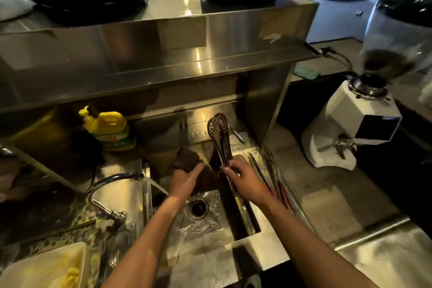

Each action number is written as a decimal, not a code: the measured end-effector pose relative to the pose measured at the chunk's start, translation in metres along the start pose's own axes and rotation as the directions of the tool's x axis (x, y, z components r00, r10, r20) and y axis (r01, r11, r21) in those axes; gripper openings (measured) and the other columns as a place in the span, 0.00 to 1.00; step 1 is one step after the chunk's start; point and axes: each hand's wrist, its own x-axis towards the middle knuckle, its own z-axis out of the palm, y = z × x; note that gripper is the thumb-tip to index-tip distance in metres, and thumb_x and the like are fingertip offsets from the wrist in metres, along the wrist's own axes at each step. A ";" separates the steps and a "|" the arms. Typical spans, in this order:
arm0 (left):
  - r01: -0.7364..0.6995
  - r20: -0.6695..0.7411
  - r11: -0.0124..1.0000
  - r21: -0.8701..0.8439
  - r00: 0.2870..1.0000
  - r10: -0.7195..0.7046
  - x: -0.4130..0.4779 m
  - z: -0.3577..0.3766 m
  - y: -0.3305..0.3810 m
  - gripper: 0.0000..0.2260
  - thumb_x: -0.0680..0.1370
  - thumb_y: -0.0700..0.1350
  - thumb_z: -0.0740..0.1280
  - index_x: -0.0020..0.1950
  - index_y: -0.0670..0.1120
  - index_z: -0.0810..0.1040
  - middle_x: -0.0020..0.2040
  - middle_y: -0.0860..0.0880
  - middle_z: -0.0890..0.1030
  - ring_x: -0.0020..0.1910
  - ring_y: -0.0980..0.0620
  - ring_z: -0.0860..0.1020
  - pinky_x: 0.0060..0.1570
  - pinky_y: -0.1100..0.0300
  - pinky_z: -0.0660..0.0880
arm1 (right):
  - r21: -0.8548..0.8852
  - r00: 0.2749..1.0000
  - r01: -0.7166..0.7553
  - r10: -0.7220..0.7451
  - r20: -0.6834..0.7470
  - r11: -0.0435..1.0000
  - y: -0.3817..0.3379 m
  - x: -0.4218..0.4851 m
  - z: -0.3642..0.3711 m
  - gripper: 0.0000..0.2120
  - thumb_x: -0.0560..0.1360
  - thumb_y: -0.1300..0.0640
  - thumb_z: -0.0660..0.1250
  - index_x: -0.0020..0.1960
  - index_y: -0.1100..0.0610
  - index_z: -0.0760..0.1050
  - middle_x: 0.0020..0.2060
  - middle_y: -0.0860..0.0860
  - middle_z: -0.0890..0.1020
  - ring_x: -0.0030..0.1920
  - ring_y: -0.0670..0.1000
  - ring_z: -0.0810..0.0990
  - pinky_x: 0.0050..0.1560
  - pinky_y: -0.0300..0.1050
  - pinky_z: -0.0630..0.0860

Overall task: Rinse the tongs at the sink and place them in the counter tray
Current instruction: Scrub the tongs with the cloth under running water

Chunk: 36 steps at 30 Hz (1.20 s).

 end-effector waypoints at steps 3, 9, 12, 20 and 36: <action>-0.023 0.042 1.000 0.009 0.999 0.022 -0.004 0.018 0.012 0.08 0.77 0.47 0.71 0.48 0.43 0.80 0.43 0.49 0.82 0.43 0.52 0.80 0.38 0.66 0.75 | -0.063 0.991 0.049 -0.056 -0.121 0.997 -0.006 -0.015 -0.013 0.07 0.80 0.54 0.67 0.44 0.45 0.75 0.44 0.44 0.75 0.47 0.40 0.75 0.50 0.34 0.70; -0.040 0.228 0.998 -0.053 0.972 0.052 -0.018 0.074 0.023 0.18 0.69 0.53 0.75 0.52 0.44 0.82 0.48 0.45 0.85 0.49 0.45 0.83 0.52 0.53 0.81 | -0.068 0.930 -0.068 0.039 -0.365 0.995 0.000 -0.074 -0.060 0.06 0.81 0.54 0.65 0.45 0.51 0.74 0.42 0.45 0.72 0.43 0.40 0.72 0.47 0.36 0.70; 0.004 0.336 0.998 -0.062 0.942 0.017 -0.025 0.112 0.025 0.17 0.67 0.52 0.76 0.50 0.44 0.83 0.49 0.43 0.86 0.51 0.42 0.84 0.58 0.43 0.78 | -0.071 0.868 -0.127 0.077 -0.491 0.989 0.005 -0.109 -0.092 0.08 0.82 0.54 0.64 0.43 0.49 0.73 0.41 0.47 0.72 0.42 0.42 0.73 0.45 0.38 0.70; -0.111 0.605 0.991 0.080 0.795 0.040 -0.100 0.237 0.039 0.03 0.74 0.44 0.73 0.45 0.45 0.82 0.42 0.50 0.84 0.45 0.50 0.82 0.48 0.55 0.77 | 0.103 0.609 -0.273 0.255 -0.751 0.956 0.038 -0.221 -0.174 0.07 0.81 0.56 0.67 0.48 0.59 0.79 0.43 0.48 0.73 0.46 0.53 0.79 0.47 0.45 0.73; -0.193 0.888 0.960 0.204 0.449 -0.098 -0.302 0.494 -0.001 0.07 0.77 0.46 0.70 0.50 0.43 0.81 0.44 0.48 0.84 0.45 0.52 0.82 0.38 0.64 0.76 | 0.196 0.267 -0.405 0.320 -0.909 0.893 0.099 -0.475 -0.325 0.04 0.81 0.54 0.65 0.50 0.51 0.79 0.45 0.47 0.75 0.45 0.43 0.77 0.48 0.35 0.72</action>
